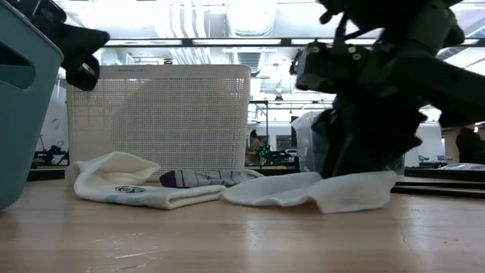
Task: Pick & Place Cloths
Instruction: Put the white sock in the blue bin
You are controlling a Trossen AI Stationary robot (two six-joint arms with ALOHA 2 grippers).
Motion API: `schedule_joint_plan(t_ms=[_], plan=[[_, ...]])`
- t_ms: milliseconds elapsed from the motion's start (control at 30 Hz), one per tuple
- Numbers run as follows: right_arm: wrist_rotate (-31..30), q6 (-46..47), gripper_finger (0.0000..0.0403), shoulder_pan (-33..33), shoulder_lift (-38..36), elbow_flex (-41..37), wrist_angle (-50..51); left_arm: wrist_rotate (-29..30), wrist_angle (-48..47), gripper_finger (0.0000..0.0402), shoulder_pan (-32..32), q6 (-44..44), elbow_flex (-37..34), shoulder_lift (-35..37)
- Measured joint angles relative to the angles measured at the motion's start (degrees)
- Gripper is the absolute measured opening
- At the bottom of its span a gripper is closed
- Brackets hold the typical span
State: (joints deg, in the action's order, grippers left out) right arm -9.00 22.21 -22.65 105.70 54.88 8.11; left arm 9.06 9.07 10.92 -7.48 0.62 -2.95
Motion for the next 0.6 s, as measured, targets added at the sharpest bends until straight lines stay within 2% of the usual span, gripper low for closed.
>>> schedule_joint_plan(t_ms=[133, 200, 300, 433, 600], plan=[[0.0, -3.3, 0.0157, 0.8, 3.5, 3.3, -0.4, 0.9, 2.8, 0.0012, 0.0, 0.5, 0.0, -0.2], [0.2, -6.0, 0.0145, 1.1, 5.1, 5.5, -0.1, 0.2, 2.9, 0.0012, 0.1, 0.5, 0.0, -0.5], [1.2, -10.0, 0.0106, 1.4, 7.5, 9.0, 0.6, -2.7, 3.1, 0.0012, 0.1, -0.2, -0.1, -0.8], [4.1, -14.8, 0.0031, 1.6, 10.0, 13.8, 3.1, -2.8, 3.7, 0.0012, 0.1, -2.2, -0.1, -0.9], [3.6, -20.2, 0.0015, 1.6, 10.6, 16.6, 5.1, -3.2, 4.0, 0.0012, 0.1, 0.6, -0.2, -2.0]])
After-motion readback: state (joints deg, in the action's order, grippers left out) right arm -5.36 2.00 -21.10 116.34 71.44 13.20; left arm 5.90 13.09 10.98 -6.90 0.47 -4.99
